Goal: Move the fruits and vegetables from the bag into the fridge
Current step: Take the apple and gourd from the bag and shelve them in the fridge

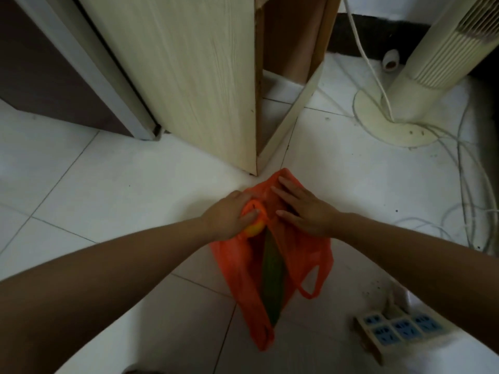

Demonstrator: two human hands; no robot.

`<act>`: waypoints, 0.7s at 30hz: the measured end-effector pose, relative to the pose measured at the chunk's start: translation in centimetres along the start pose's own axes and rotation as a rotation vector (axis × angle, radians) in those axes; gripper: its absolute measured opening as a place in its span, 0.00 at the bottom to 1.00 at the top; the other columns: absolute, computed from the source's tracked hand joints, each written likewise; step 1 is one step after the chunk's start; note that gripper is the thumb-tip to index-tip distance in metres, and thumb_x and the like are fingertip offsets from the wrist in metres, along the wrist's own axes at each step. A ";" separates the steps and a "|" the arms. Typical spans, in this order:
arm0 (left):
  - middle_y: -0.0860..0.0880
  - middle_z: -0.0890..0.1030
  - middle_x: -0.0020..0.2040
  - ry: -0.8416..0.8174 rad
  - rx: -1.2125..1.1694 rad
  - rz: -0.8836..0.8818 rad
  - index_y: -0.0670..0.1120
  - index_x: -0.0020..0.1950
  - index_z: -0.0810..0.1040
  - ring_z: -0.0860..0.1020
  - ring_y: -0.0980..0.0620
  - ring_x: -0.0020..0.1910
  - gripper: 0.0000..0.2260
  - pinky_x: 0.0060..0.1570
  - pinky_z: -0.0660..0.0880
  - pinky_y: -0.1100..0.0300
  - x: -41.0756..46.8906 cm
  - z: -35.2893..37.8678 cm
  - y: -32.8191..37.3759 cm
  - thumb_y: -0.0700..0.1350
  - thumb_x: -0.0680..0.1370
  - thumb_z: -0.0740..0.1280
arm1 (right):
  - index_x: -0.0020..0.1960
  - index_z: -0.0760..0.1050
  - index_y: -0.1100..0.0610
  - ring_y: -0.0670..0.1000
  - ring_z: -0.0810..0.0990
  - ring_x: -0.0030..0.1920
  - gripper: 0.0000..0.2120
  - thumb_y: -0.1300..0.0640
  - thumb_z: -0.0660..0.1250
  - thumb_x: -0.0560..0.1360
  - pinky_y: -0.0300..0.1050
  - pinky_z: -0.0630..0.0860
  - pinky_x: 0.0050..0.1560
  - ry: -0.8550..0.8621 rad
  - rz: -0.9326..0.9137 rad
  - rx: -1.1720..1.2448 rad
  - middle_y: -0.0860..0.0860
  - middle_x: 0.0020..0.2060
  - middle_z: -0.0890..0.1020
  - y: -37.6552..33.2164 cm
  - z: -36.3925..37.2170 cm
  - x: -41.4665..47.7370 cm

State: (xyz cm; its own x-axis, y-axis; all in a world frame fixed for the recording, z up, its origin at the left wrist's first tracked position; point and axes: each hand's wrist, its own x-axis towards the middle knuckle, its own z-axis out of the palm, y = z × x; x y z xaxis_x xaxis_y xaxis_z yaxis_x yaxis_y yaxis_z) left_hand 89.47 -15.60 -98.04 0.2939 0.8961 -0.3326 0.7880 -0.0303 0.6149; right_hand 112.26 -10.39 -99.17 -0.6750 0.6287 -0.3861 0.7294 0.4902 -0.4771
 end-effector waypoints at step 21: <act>0.43 0.68 0.67 -0.023 0.233 -0.016 0.54 0.72 0.63 0.70 0.42 0.62 0.23 0.64 0.68 0.50 0.8 -0.7 0.0 0.58 0.77 0.58 | 0.76 0.49 0.48 0.49 0.52 0.75 0.33 0.38 0.56 0.76 0.43 0.53 0.72 -0.062 0.074 0.012 0.45 0.76 0.45 0.9 1.3 -5.9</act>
State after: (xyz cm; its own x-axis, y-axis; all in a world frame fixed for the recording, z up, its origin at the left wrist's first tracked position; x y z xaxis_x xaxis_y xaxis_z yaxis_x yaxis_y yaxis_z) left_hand 89.33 -14.53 -97.80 0.2910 0.8868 -0.3590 0.8953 -0.1201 0.4289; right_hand 116.77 -14.51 -98.36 -0.6250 0.6245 -0.4684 0.7766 0.4364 -0.4543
